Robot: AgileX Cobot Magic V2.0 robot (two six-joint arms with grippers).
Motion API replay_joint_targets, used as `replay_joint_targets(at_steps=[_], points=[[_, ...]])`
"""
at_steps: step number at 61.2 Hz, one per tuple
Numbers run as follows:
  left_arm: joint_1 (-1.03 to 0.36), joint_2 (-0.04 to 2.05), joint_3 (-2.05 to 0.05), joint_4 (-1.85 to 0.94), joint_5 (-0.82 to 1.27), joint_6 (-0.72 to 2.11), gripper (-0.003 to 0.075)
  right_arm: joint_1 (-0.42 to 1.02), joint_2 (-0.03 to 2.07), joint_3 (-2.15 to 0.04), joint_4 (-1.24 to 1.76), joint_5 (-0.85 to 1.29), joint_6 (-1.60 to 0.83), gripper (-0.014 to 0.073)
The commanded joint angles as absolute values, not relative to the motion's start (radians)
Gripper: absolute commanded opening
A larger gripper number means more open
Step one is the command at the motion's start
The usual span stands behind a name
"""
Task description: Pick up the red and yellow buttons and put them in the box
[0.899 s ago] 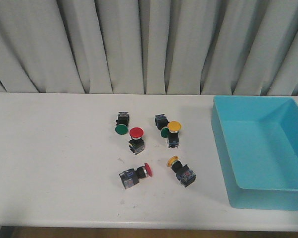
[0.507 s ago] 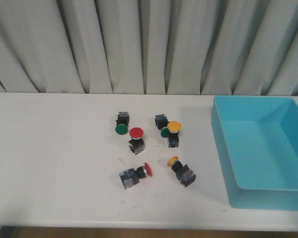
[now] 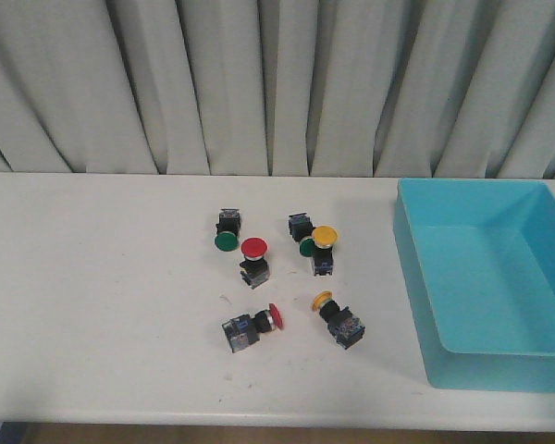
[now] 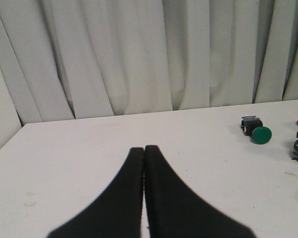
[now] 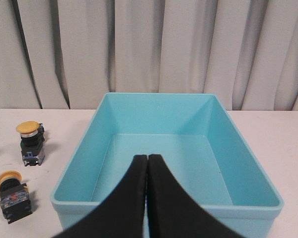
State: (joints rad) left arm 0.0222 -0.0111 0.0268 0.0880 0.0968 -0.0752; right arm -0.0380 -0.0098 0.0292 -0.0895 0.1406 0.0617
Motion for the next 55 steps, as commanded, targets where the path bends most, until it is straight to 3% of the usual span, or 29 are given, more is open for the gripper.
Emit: replay_joint_targets(at_steps=[1, 21, 28, 37, 42, 50, 55], points=[[0.021, -0.025, 0.075, 0.08, 0.029, -0.075, -0.0006, -0.036, -0.019, 0.037, -0.093, 0.07, 0.057, -0.0008], [0.021, -0.025, 0.075, 0.08, 0.024, -0.075, -0.0006, -0.036, -0.019, 0.034, -0.104, 0.048, 0.055, -0.0008], [0.021, -0.025, 0.067, 0.018, -0.137, -0.15, -0.0006, -0.026, -0.019, -0.027, -0.085, -0.14, 0.081, -0.0008], [-0.01, -0.007, -0.084, 0.092, -0.281, -0.193, -0.0006, -0.003, -0.002, -0.274, -0.129, -0.336, 0.085, -0.0008], [-0.019, 0.077, -0.25, 0.129, -0.223, -0.223, -0.0006, -0.003, 0.086, -0.472, -0.132, -0.225, 0.106, -0.0008], [-0.034, 0.35, -0.507, 0.172, -0.037, -0.227, -0.0006, -0.002, 0.354, -0.809, -0.128, 0.198, 0.113, -0.0008], [-0.062, 0.499, -0.612, 0.185, 0.0, -0.227, -0.0006, -0.002, 0.515, -0.936, -0.126, 0.355, 0.091, -0.0008]])
